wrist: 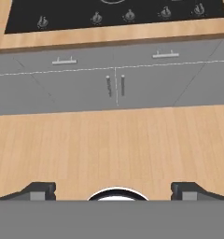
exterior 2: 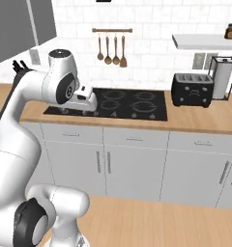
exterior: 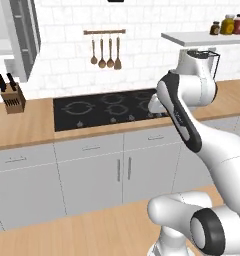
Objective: Gather all objects into one cabinet and sort the glasses and bowls to opposite sides.
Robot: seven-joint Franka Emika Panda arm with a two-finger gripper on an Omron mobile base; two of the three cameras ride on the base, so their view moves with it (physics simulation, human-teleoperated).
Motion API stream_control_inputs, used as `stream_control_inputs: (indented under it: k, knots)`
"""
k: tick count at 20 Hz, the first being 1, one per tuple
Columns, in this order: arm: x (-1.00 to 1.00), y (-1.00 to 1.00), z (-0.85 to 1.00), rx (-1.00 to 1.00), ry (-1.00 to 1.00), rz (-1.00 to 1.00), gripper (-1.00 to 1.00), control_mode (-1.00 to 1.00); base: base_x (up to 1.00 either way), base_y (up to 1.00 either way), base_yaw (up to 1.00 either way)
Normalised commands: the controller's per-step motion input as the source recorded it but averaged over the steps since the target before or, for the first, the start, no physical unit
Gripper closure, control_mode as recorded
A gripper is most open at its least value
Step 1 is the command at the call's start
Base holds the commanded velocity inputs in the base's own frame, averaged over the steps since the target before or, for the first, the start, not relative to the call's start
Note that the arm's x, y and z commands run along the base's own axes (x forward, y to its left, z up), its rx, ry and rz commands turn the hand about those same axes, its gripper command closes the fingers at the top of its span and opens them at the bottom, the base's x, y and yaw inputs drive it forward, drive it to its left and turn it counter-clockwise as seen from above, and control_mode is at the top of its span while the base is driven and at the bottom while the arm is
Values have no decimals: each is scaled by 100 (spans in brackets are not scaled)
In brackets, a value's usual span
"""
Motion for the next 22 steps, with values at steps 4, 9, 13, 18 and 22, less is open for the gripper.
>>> stream_control_inputs:
  k: [4,9,13,18,22]
  knots:
    - [0,0,0,0,0,0,-100,100,-78,100,0]
    - [0,0,0,0,0,0,-100,100,-70,100,0]
    - [0,0,0,0,0,0,-100,100,-46,100,0]
    - [0,0,0,0,0,0,-100,100,18,94,0]
    - [0,0,0,0,0,0,-100,100,1,41,0]
